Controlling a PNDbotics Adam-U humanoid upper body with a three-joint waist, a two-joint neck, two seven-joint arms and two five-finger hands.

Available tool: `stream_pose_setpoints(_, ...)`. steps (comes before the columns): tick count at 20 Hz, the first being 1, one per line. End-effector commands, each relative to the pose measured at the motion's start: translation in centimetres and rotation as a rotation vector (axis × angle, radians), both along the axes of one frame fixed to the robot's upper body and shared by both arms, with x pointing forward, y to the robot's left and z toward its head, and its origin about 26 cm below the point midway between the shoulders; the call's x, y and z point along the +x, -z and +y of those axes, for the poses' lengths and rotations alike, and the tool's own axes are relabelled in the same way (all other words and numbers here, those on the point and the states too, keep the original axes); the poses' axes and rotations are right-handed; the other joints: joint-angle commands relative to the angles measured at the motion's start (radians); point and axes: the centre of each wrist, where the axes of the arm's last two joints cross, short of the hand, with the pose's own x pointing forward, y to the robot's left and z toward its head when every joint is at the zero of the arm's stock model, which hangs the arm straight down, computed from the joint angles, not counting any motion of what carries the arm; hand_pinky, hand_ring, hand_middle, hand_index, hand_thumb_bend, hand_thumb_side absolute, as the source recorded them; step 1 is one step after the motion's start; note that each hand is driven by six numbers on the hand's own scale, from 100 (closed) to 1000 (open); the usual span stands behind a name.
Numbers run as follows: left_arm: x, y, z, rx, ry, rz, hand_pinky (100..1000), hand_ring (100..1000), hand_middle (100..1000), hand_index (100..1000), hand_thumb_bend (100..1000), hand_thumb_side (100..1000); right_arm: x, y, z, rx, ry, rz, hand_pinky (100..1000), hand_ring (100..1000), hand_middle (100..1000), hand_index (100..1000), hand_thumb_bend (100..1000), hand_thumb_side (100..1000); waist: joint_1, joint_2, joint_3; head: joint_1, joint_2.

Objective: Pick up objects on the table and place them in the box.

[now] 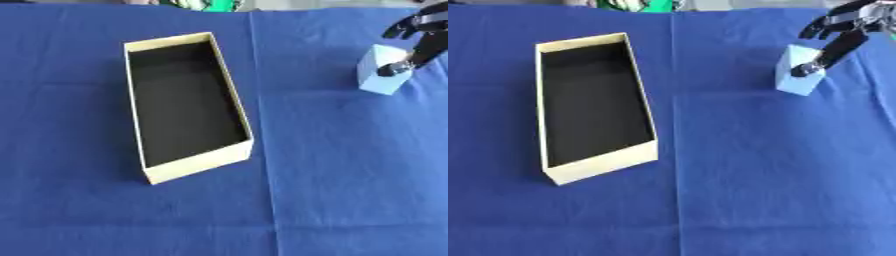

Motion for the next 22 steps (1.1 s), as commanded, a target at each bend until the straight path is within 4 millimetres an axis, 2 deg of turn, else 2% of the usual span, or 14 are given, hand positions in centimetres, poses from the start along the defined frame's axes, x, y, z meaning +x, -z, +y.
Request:
stream_pose_setpoints(1,-0.3,-0.6,0.0,0.010,0.002,-0.024,552,668,620,736,100,741,-0.3,-0.5,-0.7,-0.026,0.043,-0.021,878,993,975,1000,430,458,0.018,0.000,0.004,-0.007,-0.013)
stream_pose_setpoints(4,-0.4,-0.5,0.0,0.007,0.001,-0.023,552,669,620,736,100,741,0.1,0.0,-0.6,-0.024,0.038,-0.011,873,989,968,1000,428,452,0.021,0.002,0.008,-0.008,-0.013)
stream_pose_setpoints(7,-0.4,-0.4,0.0,0.007,0.001,-0.020,552,669,620,735,100,742,0.3,0.0,-0.3,-0.012,0.012,-0.015,860,968,909,991,416,440,0.023,0.003,0.006,-0.008,-0.010)
stream_pose_setpoints(8,-0.4,-0.4,0.1,0.007,0.000,-0.020,553,669,620,735,100,740,0.3,-0.1,-0.1,-0.003,-0.004,-0.023,851,952,862,936,400,465,0.023,0.003,0.005,-0.007,-0.008)
stream_pose_setpoints(10,-0.4,-0.4,0.1,0.007,-0.002,-0.018,553,670,620,735,100,743,0.2,-0.5,0.2,0.020,-0.043,-0.052,837,927,797,846,336,441,0.023,0.002,0.000,-0.004,-0.006)
stream_pose_setpoints(11,-0.4,-0.4,0.1,0.006,-0.003,-0.018,553,670,620,735,100,744,0.1,-0.7,0.4,0.031,-0.058,-0.067,824,901,732,774,268,456,0.023,0.002,-0.002,-0.004,-0.006)
stream_pose_setpoints(13,-0.4,-0.4,0.1,0.006,-0.004,-0.017,553,670,620,735,100,744,-0.1,-1.0,0.6,0.050,-0.081,-0.097,801,862,651,709,109,486,0.022,0.000,-0.006,-0.003,-0.004)
stream_pose_setpoints(15,-0.4,-0.4,0.1,0.006,-0.005,-0.015,553,670,621,735,100,745,-0.2,-1.3,0.8,0.058,-0.093,-0.143,781,838,603,664,100,508,0.021,-0.001,-0.009,-0.004,-0.002)
stream_pose_setpoints(18,-0.4,-0.4,0.1,0.008,-0.004,-0.013,553,671,621,735,100,746,-0.3,-1.5,1.1,0.054,-0.099,-0.215,745,802,542,607,100,470,0.020,-0.004,-0.011,-0.005,-0.002)
stream_pose_setpoints(22,-0.4,-0.4,0.2,0.009,-0.007,-0.010,554,671,621,735,100,746,-0.5,-1.9,1.2,0.045,-0.097,-0.295,734,786,515,572,100,485,0.018,-0.011,-0.016,-0.004,0.003)
